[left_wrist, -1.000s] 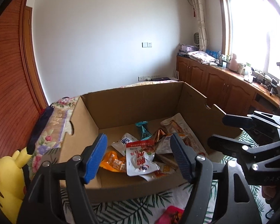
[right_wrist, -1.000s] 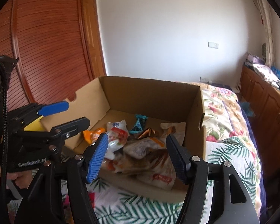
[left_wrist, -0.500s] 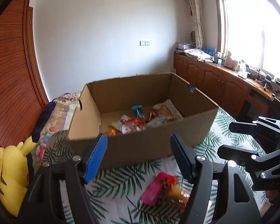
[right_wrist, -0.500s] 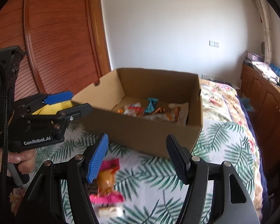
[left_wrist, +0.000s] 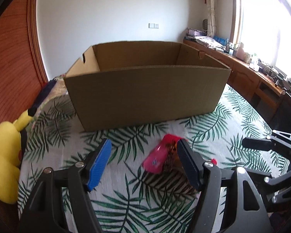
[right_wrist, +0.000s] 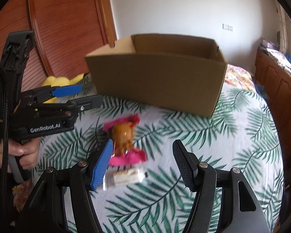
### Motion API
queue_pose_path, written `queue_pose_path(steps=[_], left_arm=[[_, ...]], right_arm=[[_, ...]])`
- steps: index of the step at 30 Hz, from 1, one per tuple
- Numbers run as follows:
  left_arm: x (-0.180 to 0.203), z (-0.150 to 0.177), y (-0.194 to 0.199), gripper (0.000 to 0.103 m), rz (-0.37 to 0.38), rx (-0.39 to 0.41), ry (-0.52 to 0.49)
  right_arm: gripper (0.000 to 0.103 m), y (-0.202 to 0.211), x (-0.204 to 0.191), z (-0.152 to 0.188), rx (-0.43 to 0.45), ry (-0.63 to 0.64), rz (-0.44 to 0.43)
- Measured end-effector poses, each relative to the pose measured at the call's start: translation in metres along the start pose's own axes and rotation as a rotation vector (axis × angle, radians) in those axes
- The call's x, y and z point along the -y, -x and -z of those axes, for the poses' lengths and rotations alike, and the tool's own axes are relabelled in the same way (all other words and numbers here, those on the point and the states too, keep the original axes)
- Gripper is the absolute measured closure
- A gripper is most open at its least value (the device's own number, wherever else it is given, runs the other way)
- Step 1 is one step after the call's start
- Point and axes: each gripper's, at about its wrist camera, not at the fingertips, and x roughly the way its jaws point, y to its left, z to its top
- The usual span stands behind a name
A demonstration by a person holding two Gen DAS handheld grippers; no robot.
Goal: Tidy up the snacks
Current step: 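Move both open tools back toward the remaining snacks on the bed, then grasp the red sausage pack with the left tool while the right tool grasps the clear pastry packet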
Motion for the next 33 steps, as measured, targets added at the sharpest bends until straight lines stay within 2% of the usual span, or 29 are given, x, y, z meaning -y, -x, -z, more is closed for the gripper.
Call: queue_pose_path(steps=[13, 21, 26, 29, 31, 33], left_arm=[[-0.013, 0.028, -0.005, 0.032, 0.001, -0.043, 0.038], [-0.017, 0.033, 0.001, 0.032, -0.003, -0.017, 0.055], [-0.018, 0.034, 0.004, 0.032, 0.008, -0.013, 0.071], [-0.017, 0.035, 0.005, 0.032, 0.007, -0.013, 0.065], [-0.015, 0.035, 0.004, 0.032, 0.012, -0.016, 0.070], [-0.014, 0.035, 0.003, 0.032, 0.017, -0.020, 0.073]], right_arm=[[0.037, -0.029, -0.017, 0.024, -0.078, 0.021, -0.023], [0.037, -0.039, -0.018, 0.031, -0.125, 0.011, -0.022], [0.037, -0.038, -0.026, 0.036, -0.122, 0.058, 0.015], [0.047, -0.035, -0.029, 0.040, -0.111, 0.087, 0.038], [0.066, -0.031, -0.028, 0.041, -0.104, 0.079, 0.029], [0.074, -0.030, -0.025, 0.042, -0.099, 0.071, 0.031]])
